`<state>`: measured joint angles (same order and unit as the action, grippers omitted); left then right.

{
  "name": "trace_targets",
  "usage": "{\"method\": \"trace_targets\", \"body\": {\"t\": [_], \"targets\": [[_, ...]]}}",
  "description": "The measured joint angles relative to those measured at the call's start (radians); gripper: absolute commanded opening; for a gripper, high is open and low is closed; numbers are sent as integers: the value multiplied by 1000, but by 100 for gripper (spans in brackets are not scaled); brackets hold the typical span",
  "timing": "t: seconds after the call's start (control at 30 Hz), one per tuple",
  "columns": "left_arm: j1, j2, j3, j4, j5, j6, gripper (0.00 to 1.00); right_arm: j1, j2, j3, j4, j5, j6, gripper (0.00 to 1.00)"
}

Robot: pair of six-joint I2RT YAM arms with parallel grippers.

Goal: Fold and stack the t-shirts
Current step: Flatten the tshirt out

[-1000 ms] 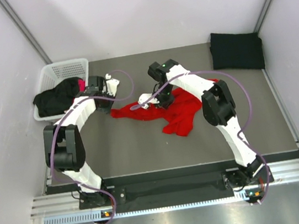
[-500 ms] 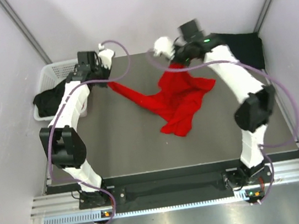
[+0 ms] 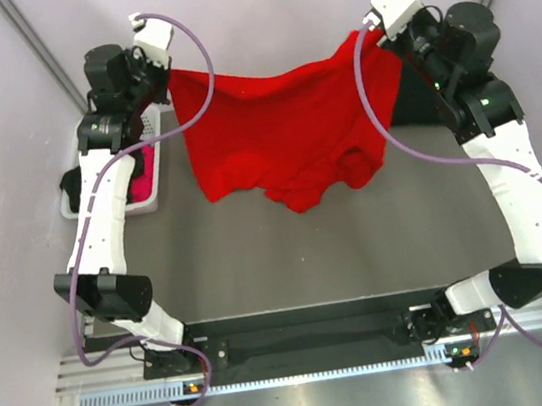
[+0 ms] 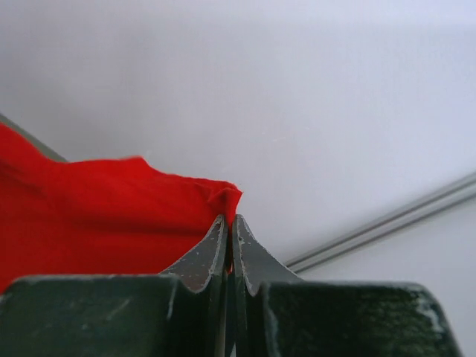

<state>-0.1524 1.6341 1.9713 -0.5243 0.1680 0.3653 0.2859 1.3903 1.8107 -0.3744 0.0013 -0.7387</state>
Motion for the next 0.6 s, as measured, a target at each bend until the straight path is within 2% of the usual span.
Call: {"method": "trace_targets", "body": {"t": [0.3, 0.6], "targets": [[0, -151, 0, -23, 49, 6, 0, -1, -154, -24, 12, 42, 34, 0], [0, -365, 0, -13, 89, 43, 0, -1, -438, -24, 14, 16, 41, 0]]}}
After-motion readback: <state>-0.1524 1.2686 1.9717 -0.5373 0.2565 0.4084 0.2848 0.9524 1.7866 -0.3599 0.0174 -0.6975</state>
